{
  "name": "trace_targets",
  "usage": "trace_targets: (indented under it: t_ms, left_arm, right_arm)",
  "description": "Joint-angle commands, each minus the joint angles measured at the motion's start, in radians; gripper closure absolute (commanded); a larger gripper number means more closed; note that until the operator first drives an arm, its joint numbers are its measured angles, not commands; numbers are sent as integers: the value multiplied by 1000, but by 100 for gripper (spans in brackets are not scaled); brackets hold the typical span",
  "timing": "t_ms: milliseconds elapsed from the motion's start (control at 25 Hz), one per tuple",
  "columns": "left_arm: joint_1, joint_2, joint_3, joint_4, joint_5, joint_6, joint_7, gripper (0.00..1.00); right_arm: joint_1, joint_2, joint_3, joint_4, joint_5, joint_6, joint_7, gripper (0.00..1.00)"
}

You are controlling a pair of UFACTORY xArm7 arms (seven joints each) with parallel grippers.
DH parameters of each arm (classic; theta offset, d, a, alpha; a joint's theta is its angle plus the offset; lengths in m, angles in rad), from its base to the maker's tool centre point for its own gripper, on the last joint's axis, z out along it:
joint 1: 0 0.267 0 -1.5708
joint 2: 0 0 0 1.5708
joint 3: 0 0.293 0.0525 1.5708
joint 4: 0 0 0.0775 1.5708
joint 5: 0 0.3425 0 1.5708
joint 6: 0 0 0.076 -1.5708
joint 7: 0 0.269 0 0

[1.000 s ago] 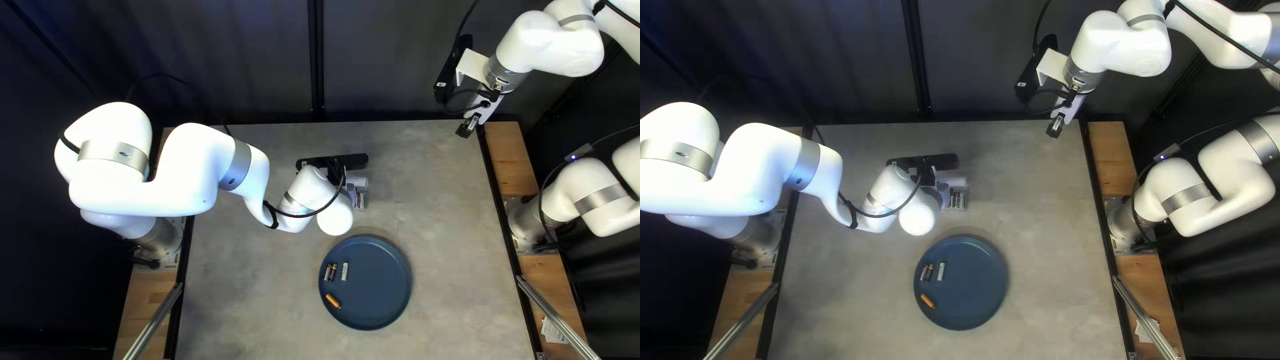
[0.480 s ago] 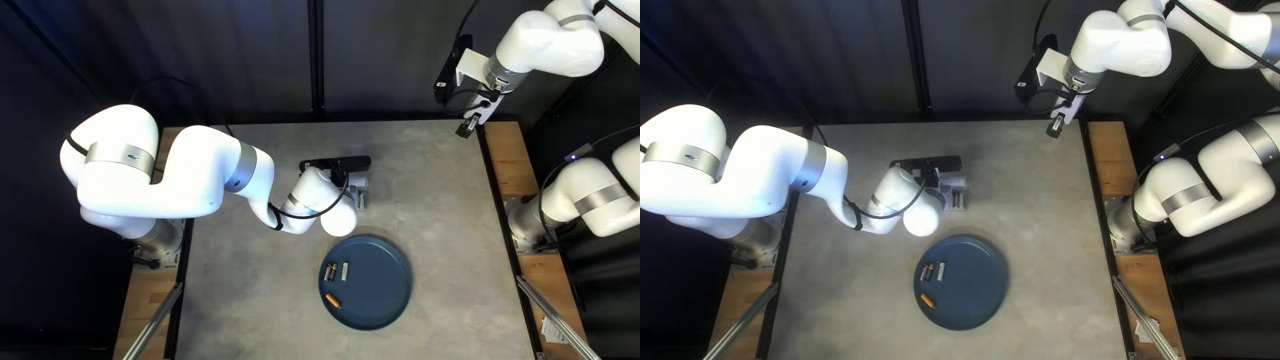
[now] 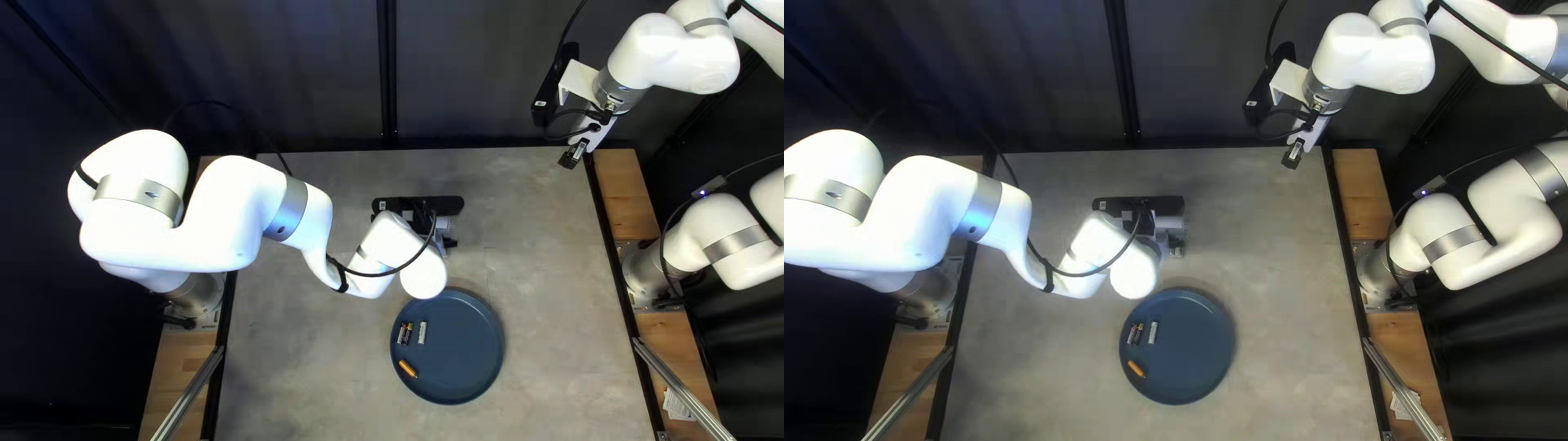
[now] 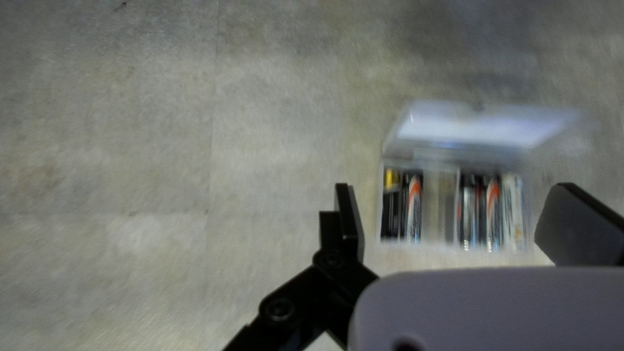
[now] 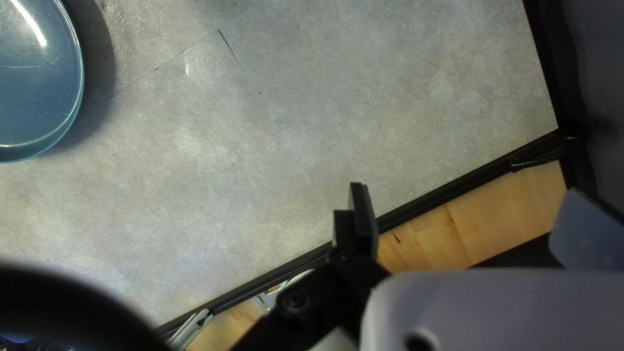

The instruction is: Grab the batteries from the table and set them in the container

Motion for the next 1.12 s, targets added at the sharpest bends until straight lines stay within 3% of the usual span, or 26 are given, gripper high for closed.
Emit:
trace_targets:
  t_ms: [40, 160, 280, 640, 1120]
  left_arm:
    - [48, 15, -93, 41, -182, -53, 253, 0]
    - [68, 21, -118, 50, -259, -72, 317, 0]
    - [61, 42, -129, 71, -296, -79, 288, 0]
    - [-27, 187, -117, 249, -253, -28, 149, 0]
    - [-19, 229, -120, 228, -251, -100, 150, 0]
  right_arm:
    - [0, 0, 0, 0, 0, 0, 0, 0]
    - [0, 0, 0, 0, 0, 0, 0, 0]
    - [0, 0, 0, 0, 0, 0, 0, 0]
    - [0, 0, 0, 0, 0, 0, 0, 0]
    - [0, 0, 0, 0, 0, 0, 0, 0]
